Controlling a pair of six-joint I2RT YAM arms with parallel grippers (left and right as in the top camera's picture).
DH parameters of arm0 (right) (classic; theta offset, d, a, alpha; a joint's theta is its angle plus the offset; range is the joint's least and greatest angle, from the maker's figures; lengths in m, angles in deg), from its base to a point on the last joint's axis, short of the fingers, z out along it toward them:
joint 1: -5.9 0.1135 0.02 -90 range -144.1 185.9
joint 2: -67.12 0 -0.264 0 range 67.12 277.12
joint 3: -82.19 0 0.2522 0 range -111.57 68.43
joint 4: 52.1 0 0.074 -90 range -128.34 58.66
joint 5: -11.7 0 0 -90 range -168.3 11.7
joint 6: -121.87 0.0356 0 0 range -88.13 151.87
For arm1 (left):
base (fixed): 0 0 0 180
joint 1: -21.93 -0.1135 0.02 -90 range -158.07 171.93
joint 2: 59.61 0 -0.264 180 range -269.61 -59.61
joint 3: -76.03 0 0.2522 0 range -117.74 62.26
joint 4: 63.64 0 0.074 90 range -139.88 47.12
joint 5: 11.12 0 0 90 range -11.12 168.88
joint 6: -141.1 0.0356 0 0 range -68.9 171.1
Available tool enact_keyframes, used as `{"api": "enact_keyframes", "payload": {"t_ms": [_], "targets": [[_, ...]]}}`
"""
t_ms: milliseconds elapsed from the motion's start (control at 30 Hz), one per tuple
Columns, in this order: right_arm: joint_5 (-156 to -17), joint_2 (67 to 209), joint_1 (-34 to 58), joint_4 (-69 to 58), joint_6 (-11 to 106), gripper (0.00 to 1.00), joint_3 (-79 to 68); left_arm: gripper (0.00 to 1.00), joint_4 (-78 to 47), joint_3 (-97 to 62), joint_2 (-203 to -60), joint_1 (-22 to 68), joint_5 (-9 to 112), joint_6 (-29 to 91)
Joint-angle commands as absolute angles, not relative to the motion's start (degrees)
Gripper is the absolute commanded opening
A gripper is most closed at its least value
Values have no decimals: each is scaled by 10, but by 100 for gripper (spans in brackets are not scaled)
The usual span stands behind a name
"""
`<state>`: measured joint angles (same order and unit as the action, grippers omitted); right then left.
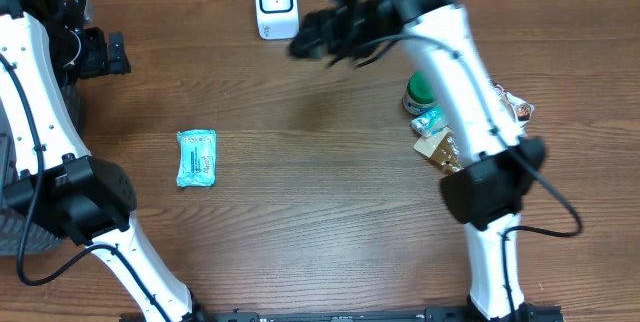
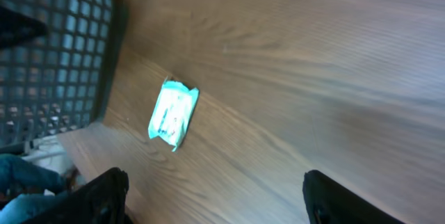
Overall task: Scan the item barcode
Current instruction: 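Reach the right gripper left to the light-blue tissue wipes pack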
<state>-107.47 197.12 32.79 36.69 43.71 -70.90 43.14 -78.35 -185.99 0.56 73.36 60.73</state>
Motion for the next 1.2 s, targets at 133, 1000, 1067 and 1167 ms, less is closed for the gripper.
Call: {"api": "enact_keyframes", "payload": {"t_ms": [133, 1000, 1067, 1167], "targets": [[-959, 2020, 454, 302, 608, 72, -657, 100, 430, -794, -1851, 9, 731, 612], [-929, 2057, 599, -9, 655, 64, -424, 100, 430, -794, -1851, 10, 731, 612], [-929, 2069, 601, -34, 629, 64, -424, 100, 430, -794, -1851, 10, 731, 612], [-928, 2083, 606, -59, 591, 64, -424, 100, 430, -794, -1851, 10, 731, 612]]}}
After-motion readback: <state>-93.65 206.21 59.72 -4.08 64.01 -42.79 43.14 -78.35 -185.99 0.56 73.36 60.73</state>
